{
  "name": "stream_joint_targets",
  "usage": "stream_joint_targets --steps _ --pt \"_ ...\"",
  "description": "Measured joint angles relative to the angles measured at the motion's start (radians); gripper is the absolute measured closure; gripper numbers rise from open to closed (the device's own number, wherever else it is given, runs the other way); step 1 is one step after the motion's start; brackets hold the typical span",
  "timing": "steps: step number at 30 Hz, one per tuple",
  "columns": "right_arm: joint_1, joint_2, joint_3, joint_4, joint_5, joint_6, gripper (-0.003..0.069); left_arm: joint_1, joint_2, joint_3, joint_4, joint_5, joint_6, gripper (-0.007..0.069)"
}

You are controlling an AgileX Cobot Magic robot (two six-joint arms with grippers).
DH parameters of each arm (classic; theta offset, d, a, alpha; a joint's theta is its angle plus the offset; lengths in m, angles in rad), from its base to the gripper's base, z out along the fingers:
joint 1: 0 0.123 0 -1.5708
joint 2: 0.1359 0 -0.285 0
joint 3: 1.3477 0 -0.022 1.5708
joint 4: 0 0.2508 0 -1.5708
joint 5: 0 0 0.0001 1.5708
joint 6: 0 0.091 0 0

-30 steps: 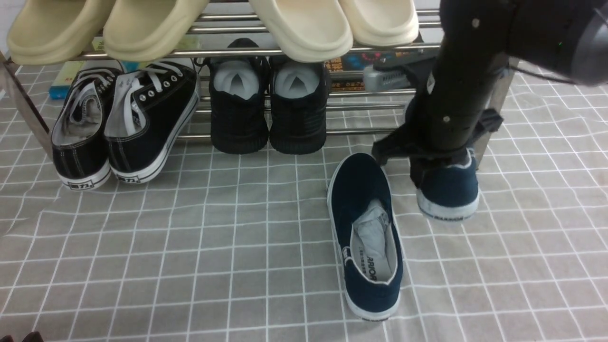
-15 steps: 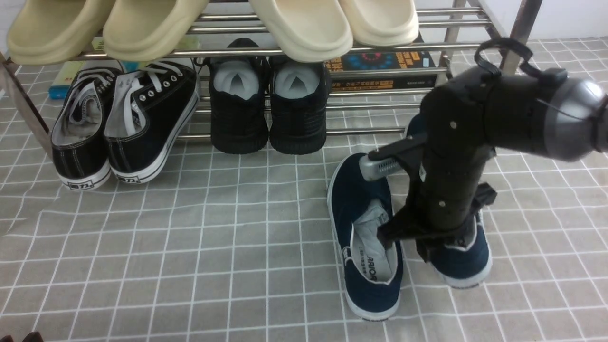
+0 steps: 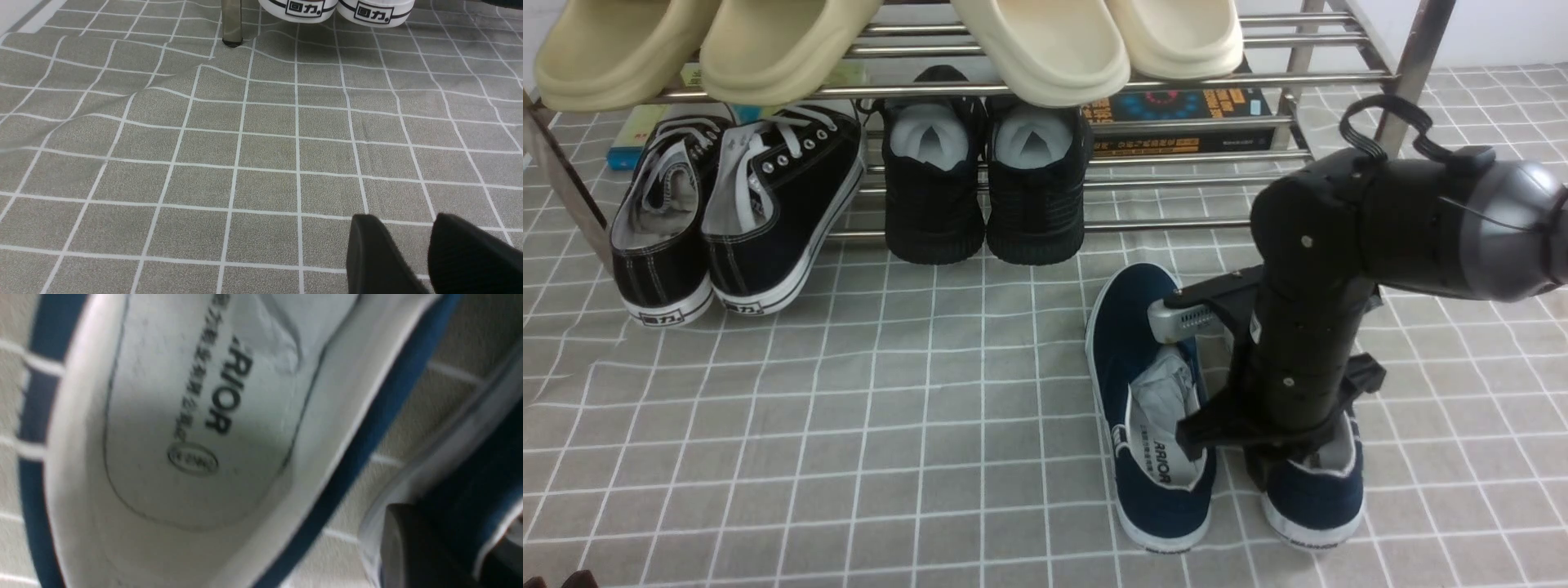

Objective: Take the shoes off the shelf with your hand from the grey coffee tablecloth.

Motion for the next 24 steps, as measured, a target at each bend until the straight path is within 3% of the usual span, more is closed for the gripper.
stream_joint_targets --steps 3,7,11,14,17,18,20,21,22,24 --pt "0.000 -0.009 -0.020 0.000 0.040 0.000 0.0507 0.000 0.000 0.000 0.000 0.000 0.000 0.0384" --pt "0.000 -0.067 -0.112 0.001 0.104 -0.011 0.0314 0.000 0.000 0.000 0.000 0.000 0.000 0.0384" --pt "0.000 -0.155 -0.135 0.001 0.107 -0.040 0.0256 0.000 0.000 0.000 0.000 0.000 0.000 0.0384" --pt "0.000 -0.274 -0.124 0.007 0.120 -0.047 0.0304 0.000 0.000 0.000 0.000 0.000 0.000 0.0384" --pt "0.000 -0.390 -0.080 0.008 0.120 -0.050 0.0396 0.000 0.000 0.000 0.000 0.000 0.000 0.0384" --pt "0.000 -0.485 -0.028 0.002 0.122 -0.055 0.0477 0.000 0.000 0.000 0.000 0.000 0.000 0.0384" --pt "0.000 -0.601 0.061 -0.019 0.111 -0.069 0.0571 0.000 0.000 0.000 0.000 0.000 0.000 0.0384" --pt "0.000 -0.697 0.139 -0.037 0.047 -0.080 0.0628 0.000 0.000 0.000 0.000 0.000 0.000 0.0384" --pt "0.000 -0.697 0.153 -0.039 0.031 -0.081 0.0636 0.000 0.000 0.000 0.000 0.000 0.000 0.0384" --pt "0.000 -0.871 0.355 -0.049 -0.259 -0.088 0.0673 0.000 0.000 0.000 0.000 0.000 0.000 0.0384"
